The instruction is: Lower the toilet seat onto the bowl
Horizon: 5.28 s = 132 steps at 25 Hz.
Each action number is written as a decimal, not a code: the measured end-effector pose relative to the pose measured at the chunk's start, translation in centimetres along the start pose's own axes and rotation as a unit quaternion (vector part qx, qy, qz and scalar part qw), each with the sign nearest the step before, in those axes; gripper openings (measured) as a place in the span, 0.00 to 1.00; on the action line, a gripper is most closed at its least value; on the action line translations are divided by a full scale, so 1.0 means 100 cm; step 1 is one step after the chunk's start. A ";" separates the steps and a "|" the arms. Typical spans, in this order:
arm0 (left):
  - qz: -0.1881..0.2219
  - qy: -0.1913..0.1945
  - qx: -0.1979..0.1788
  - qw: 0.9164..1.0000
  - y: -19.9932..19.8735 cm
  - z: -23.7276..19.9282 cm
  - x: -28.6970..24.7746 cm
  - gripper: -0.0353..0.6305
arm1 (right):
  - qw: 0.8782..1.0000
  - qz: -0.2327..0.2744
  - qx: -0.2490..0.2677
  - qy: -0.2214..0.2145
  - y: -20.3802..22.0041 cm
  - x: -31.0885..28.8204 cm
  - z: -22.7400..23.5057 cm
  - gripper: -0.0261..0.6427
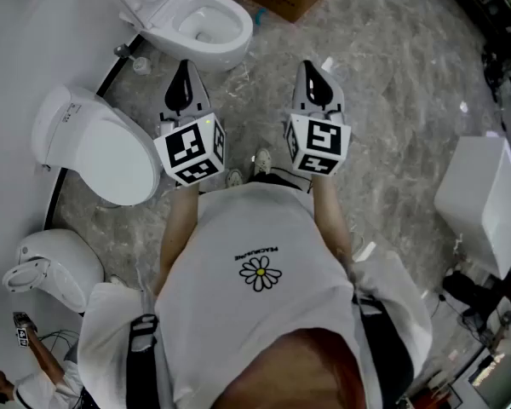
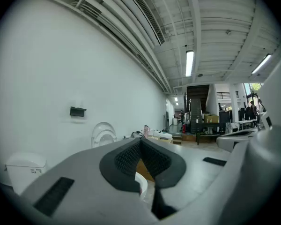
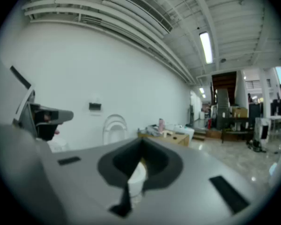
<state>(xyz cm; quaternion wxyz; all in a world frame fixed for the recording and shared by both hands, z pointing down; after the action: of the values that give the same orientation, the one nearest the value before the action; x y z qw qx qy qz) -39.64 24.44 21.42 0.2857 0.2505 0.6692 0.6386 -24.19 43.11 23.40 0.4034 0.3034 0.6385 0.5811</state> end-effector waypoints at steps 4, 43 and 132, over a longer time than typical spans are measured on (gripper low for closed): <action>0.000 0.009 -0.012 1.000 0.004 0.008 -0.003 0.08 | 1.000 0.014 -0.006 -0.001 -0.003 0.001 0.006 0.08; 0.038 -0.003 0.014 0.999 0.000 0.071 -0.079 0.08 | 0.997 0.055 -0.040 -0.032 0.001 -0.042 0.092 0.08; 0.023 -0.396 0.025 0.918 -0.018 -0.109 -0.548 0.15 | 0.870 0.003 0.063 -0.488 -0.112 -0.767 0.020 0.11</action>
<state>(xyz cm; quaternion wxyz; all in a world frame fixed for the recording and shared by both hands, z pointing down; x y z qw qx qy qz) -8.26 -21.84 23.30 0.5063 0.5054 0.5112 0.4763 16.07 -23.18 24.84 0.6416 0.5755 0.3945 0.3185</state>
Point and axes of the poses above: the fingertips, and each gripper's own axes: x backward along the fingers, z to its right, y out of its underside, the point moved 10 cm from there along x, backward along the fingers, and after that the axes turned 10 degrees about -y, right-handed, at the moved point
